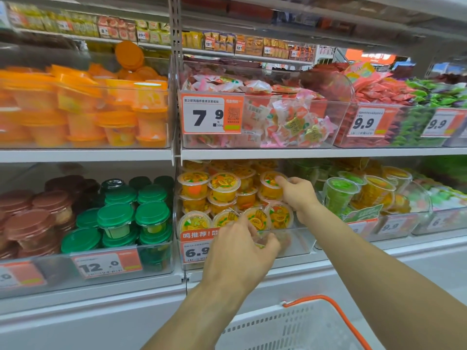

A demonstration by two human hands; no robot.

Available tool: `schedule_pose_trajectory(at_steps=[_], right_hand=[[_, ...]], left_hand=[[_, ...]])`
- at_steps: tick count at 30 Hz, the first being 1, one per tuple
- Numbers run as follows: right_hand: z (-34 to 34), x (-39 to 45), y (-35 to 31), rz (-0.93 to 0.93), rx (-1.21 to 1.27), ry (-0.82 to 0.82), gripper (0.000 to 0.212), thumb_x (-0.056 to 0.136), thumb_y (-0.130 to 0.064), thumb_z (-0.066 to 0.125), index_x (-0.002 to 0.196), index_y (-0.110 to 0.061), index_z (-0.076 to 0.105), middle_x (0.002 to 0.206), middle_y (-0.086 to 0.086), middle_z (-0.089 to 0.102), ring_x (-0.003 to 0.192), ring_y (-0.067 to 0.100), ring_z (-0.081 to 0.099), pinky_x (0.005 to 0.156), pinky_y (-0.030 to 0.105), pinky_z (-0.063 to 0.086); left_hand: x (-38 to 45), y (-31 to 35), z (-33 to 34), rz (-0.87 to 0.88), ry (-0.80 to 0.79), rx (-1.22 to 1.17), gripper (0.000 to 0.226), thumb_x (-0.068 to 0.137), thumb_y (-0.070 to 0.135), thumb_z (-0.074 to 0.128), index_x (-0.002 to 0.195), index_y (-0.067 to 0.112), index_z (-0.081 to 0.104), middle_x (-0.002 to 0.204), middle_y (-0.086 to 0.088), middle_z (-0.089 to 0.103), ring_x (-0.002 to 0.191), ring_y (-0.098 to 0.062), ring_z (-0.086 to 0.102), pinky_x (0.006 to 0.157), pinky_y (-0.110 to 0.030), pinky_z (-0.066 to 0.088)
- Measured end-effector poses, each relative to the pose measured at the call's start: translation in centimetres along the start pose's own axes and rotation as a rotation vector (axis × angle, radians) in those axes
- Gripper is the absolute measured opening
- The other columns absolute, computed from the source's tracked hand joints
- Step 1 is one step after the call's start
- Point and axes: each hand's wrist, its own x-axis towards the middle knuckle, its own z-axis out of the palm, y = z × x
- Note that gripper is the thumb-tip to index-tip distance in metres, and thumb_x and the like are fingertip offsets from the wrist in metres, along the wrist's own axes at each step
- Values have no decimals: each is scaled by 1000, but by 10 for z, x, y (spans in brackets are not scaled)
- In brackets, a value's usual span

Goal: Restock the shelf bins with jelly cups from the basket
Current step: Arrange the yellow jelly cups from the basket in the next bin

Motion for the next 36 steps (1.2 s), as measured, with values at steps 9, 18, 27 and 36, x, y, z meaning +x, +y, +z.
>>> schedule_pose_trajectory(at_steps=[9, 18, 27, 36], right_hand=[[13, 1, -7, 20, 56, -4, 65, 90, -47, 66, 137, -4, 53, 130, 14, 60, 118, 33, 57, 104, 51, 47], [10, -11, 2, -197, -244, 177, 51, 84, -61, 65, 102, -16, 48, 111, 18, 60, 105, 34, 58, 91, 45, 49], [-6, -72, -14, -479, 50, 345, 16, 99, -28, 55, 104, -13, 53, 103, 5, 53, 79, 8, 51, 76, 32, 46], [-42, -136, 8, -140, 286, -878, 45, 91, -25, 62, 134, -13, 56, 128, 12, 61, 102, 33, 61, 75, 43, 55]], left_hand=[[0, 1, 1, -1, -17, -4, 29, 85, 54, 59, 89, 25, 57, 86, 7, 62, 84, -13, 57, 72, -36, 54], [0, 0, 2, -13, 7, -12, 26, 83, 51, 60, 82, 25, 57, 81, 6, 63, 81, -15, 60, 72, -40, 55], [4, 2, 1, -77, -2, -106, 25, 85, 48, 62, 93, 24, 60, 84, 9, 62, 82, -11, 60, 76, -39, 56], [13, 3, 5, -399, 1, -663, 39, 82, 34, 75, 113, 23, 53, 105, 2, 62, 95, -13, 58, 77, -33, 50]])
